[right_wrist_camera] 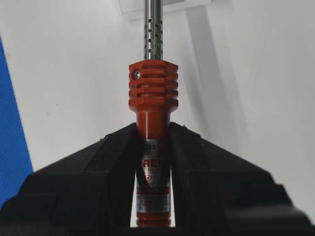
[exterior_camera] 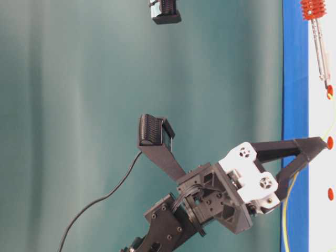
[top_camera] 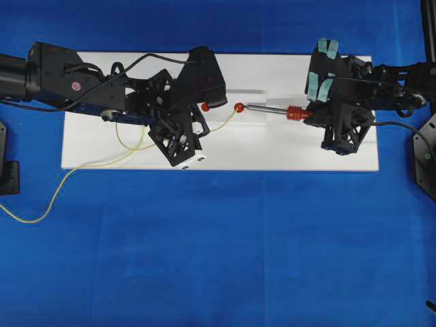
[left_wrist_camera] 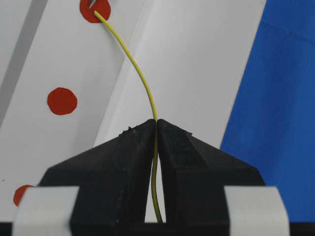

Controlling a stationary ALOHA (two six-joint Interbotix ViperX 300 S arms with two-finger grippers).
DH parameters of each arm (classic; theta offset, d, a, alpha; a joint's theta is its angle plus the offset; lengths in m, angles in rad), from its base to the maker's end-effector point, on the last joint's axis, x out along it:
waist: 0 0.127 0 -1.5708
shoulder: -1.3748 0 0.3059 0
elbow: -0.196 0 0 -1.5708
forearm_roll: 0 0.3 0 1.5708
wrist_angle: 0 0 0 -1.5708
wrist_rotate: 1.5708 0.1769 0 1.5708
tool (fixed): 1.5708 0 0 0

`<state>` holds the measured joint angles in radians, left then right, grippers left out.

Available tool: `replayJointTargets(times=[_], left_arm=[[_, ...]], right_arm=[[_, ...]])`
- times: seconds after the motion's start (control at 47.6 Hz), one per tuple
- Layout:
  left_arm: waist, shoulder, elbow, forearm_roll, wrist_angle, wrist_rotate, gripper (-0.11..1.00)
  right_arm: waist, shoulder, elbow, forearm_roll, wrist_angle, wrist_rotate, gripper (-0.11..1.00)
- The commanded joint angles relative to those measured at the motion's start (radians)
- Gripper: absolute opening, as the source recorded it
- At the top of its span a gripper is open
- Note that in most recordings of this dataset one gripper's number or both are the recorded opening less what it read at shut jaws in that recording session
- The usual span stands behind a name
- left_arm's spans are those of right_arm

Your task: Touch the tip of the soldering iron to the tip of the solder at the mark.

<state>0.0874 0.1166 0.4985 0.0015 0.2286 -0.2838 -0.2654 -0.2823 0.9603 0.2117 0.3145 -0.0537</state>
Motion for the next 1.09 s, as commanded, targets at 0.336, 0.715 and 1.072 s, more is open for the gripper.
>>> replayJointTargets(times=[0.336, 0.715, 1.072], left_arm=[[0.002, -0.235, 0.098, 0.003, -0.006, 0.031, 0.03], [-0.02, -0.476, 0.321, 0.003, -0.138, 0.017, 0.03], [-0.048, -0.592, 0.407, 0.002, -0.176, 0.015, 0.03]], right_arm=[[0.002, -0.006, -0.025, 0.0, -0.003, 0.002, 0.06], [0.002, -0.006, -0.025, 0.0, -0.008, 0.002, 0.06], [0.002, -0.112, -0.008, -0.003, -0.002, 0.0, 0.06]])
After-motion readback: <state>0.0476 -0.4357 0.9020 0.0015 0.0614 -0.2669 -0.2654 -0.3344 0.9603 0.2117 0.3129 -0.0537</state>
